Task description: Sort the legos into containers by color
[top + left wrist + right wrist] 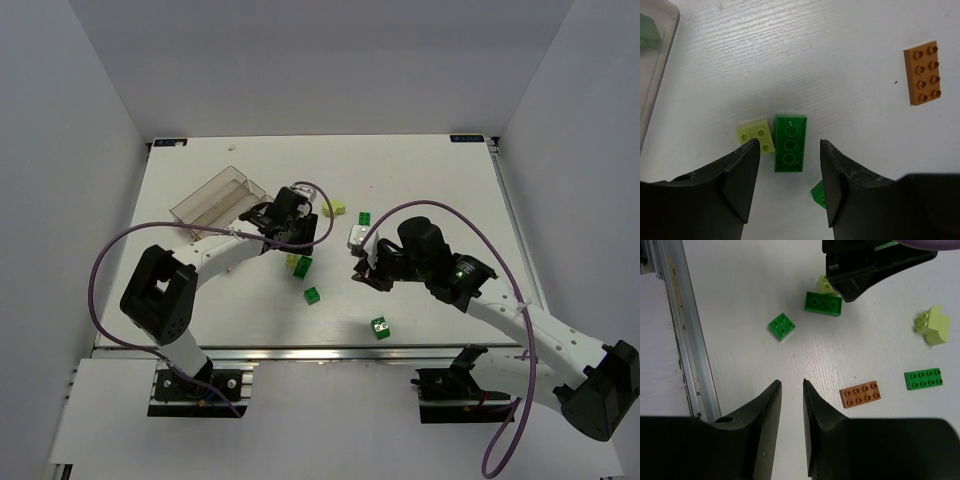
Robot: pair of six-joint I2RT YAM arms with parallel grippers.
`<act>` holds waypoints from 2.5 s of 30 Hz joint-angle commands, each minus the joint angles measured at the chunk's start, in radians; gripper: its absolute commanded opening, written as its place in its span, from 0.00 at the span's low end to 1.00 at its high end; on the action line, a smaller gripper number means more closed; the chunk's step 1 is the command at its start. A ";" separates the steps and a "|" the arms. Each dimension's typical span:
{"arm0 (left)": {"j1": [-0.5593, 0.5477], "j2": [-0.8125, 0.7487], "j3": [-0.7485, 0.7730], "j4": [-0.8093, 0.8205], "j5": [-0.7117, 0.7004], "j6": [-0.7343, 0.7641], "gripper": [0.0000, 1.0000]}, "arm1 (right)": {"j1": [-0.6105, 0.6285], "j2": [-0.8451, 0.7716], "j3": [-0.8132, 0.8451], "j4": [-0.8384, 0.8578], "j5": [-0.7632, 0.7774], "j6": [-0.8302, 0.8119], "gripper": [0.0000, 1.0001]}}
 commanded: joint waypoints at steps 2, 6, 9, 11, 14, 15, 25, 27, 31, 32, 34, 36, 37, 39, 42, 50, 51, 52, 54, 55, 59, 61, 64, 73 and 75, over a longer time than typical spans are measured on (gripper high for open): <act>-0.010 0.018 0.053 -0.005 0.005 0.022 0.62 | -0.002 -0.029 0.005 0.034 -0.004 0.008 0.30; -0.012 0.067 0.063 0.004 0.055 0.034 0.61 | -0.003 -0.031 0.000 0.040 0.004 0.005 0.31; -0.012 0.094 0.069 0.000 0.084 0.045 0.61 | -0.003 -0.023 0.002 0.037 0.002 0.000 0.32; -0.012 0.110 0.063 0.009 0.083 0.053 0.61 | -0.002 -0.018 0.000 0.039 0.007 0.000 0.32; -0.012 0.130 0.060 0.020 0.089 0.054 0.61 | -0.002 -0.015 0.005 0.030 0.001 -0.006 0.32; -0.012 0.139 0.065 0.017 0.086 0.057 0.61 | -0.002 -0.017 0.005 0.029 -0.002 -0.007 0.32; -0.012 0.173 0.077 0.001 0.036 0.073 0.60 | -0.003 0.005 0.003 0.025 -0.035 -0.006 0.32; -0.012 0.177 0.077 -0.002 0.034 0.073 0.60 | -0.002 0.009 0.003 0.023 -0.038 -0.006 0.32; -0.012 0.174 0.077 -0.017 0.034 0.077 0.60 | -0.002 0.009 0.005 0.023 -0.038 -0.003 0.32; -0.012 0.173 0.074 -0.019 0.033 0.077 0.60 | -0.003 0.008 0.005 0.023 -0.038 -0.001 0.33; -0.012 0.162 0.068 -0.017 0.032 0.079 0.59 | -0.003 0.005 0.005 0.025 -0.039 0.000 0.33; -0.012 0.160 0.065 -0.017 0.028 0.080 0.58 | -0.003 0.005 0.003 0.025 -0.041 0.002 0.33; -0.012 0.160 0.063 -0.020 0.025 0.082 0.58 | -0.003 0.005 0.003 0.025 -0.041 0.003 0.33; -0.013 0.170 0.063 -0.025 0.011 0.083 0.57 | -0.002 0.002 0.003 0.023 -0.047 0.005 0.33; -0.024 0.183 0.065 -0.037 -0.020 0.088 0.56 | -0.002 -0.001 0.003 0.023 -0.053 0.008 0.33; -0.053 0.230 0.080 -0.071 -0.073 0.102 0.44 | -0.002 -0.003 0.003 0.023 -0.050 0.005 0.34; -0.051 0.226 0.083 -0.071 -0.079 0.102 0.41 | -0.002 -0.003 0.003 0.025 -0.050 0.003 0.34; -0.051 0.223 0.083 -0.072 -0.083 0.102 0.36 | -0.003 -0.003 0.002 0.023 -0.050 0.003 0.34; -0.051 0.193 0.080 -0.068 -0.099 0.099 0.30 | -0.003 -0.003 0.003 0.025 -0.050 0.003 0.34; -0.051 0.179 0.079 -0.065 -0.107 0.099 0.23 | -0.002 -0.001 0.003 0.025 -0.051 0.003 0.34; -0.047 0.044 0.062 -0.039 -0.162 0.094 0.12 | -0.003 -0.001 0.003 0.025 -0.052 0.002 0.34; -0.022 -0.014 0.039 -0.017 -0.167 0.086 0.10 | -0.002 0.000 0.002 0.025 -0.048 0.002 0.34; 0.033 -0.149 -0.005 0.043 -0.156 0.077 0.06 | -0.002 0.000 0.003 0.025 -0.047 0.002 0.34; 0.266 -0.331 -0.067 0.165 -0.084 0.099 0.05 | -0.002 -0.004 0.006 0.022 -0.058 0.006 0.34; 0.297 -0.301 -0.050 0.167 -0.104 0.120 0.05 | -0.002 -0.011 0.002 0.023 -0.064 0.008 0.33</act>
